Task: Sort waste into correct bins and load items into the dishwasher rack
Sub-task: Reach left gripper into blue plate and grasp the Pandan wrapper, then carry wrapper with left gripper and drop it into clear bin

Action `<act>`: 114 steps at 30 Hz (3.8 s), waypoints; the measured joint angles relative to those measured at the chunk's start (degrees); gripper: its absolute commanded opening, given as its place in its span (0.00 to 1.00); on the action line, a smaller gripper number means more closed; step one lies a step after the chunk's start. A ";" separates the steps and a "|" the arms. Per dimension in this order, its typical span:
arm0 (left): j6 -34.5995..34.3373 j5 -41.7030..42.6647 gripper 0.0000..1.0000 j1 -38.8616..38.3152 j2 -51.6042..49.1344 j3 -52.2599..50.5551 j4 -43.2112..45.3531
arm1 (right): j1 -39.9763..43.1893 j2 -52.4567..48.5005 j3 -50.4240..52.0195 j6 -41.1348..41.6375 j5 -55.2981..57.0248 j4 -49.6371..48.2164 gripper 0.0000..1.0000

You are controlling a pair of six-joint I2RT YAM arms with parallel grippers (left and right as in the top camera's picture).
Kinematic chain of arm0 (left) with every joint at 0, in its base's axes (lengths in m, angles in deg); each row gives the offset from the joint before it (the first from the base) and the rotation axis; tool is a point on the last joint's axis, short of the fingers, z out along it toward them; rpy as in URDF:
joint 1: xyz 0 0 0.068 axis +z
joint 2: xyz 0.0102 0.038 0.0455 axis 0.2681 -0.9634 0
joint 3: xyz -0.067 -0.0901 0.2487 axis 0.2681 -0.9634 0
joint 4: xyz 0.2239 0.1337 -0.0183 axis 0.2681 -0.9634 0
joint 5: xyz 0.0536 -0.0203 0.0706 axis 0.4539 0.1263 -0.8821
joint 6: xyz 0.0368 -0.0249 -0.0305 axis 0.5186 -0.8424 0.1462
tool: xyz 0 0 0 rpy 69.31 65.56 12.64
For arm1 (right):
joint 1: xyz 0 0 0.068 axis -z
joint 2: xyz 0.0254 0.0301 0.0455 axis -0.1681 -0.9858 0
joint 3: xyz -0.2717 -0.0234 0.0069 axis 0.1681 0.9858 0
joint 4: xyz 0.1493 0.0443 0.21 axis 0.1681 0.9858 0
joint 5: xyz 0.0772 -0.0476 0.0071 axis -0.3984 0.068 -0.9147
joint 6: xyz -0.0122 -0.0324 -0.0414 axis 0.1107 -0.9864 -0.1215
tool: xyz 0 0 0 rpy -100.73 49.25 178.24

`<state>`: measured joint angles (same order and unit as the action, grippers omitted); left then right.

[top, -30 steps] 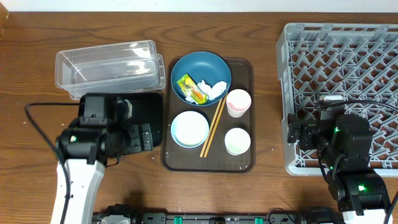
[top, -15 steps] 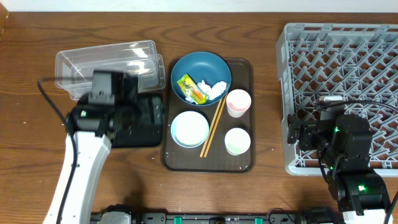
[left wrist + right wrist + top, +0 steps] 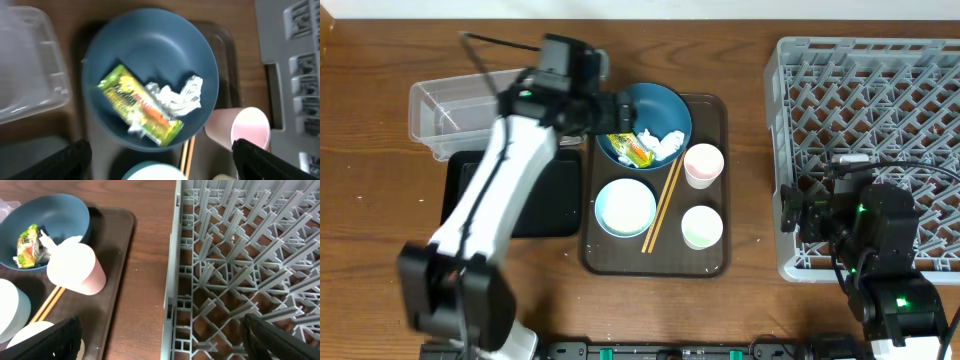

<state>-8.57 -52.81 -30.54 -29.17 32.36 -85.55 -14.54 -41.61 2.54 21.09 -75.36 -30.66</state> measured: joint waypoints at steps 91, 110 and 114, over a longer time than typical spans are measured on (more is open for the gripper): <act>-2.58 -27.19 0.40 10.12 -2.97 0.76 7.41 | 0.00 0.00 0.00 0.00 -0.17 1.29 0.99; -2.58 -27.63 0.39 12.70 -13.16 0.76 6.40 | 0.00 0.00 0.00 0.00 -0.17 2.51 0.99; -2.58 -27.17 0.39 12.68 -11.04 0.76 6.36 | 0.00 0.00 0.00 0.00 -0.17 2.54 0.99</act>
<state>-11.14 -79.97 -17.86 -40.21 33.12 -79.19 -14.54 -41.61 2.54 21.09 -75.53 -28.13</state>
